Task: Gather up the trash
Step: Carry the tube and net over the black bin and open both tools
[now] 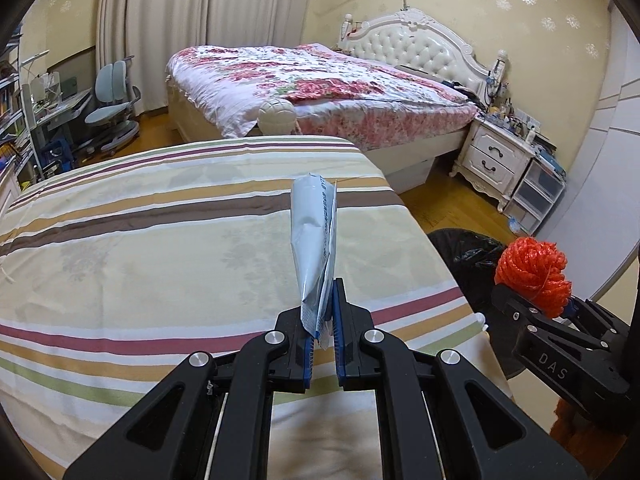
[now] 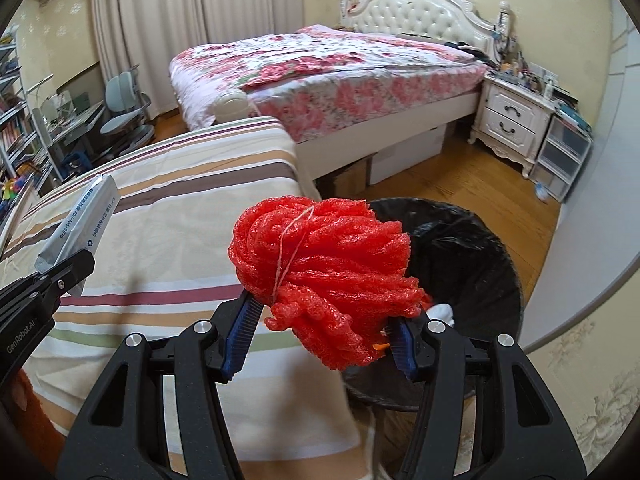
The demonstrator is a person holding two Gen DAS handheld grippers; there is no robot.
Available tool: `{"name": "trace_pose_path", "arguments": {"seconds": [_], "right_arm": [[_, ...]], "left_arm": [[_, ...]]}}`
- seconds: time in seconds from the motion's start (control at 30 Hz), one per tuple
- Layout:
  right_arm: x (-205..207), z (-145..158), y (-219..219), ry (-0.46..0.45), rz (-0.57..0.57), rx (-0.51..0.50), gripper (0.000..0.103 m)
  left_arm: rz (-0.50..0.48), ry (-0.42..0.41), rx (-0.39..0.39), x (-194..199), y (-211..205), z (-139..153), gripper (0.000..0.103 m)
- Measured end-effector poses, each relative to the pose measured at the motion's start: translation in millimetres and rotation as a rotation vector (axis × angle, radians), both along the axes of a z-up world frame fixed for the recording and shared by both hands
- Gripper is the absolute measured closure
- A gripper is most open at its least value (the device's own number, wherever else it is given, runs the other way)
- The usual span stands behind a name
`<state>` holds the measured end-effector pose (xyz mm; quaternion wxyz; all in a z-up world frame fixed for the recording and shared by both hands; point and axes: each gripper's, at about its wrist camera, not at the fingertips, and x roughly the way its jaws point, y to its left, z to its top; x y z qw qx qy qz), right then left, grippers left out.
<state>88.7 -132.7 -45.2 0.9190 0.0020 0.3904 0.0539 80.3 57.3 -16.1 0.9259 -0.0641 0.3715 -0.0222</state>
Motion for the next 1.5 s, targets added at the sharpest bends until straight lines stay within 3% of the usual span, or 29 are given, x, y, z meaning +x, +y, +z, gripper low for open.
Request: {"name": "trace_pose_path", "arguments": {"seconds": [0.73, 1.5], "right_arm": [[11.9, -14.1, -86.8, 0.010, -0.184, 0.027, 0.047], [36.3, -39.3, -117.6, 0.067, -0.247, 0.052, 0.046]], "left_arm": [[-0.226, -0.009, 0.057, 29.1, -120.5, -4.8, 0.094], [-0.284, 0.039, 0.107, 55.0, -163.8, -22.9, 0.094]]}}
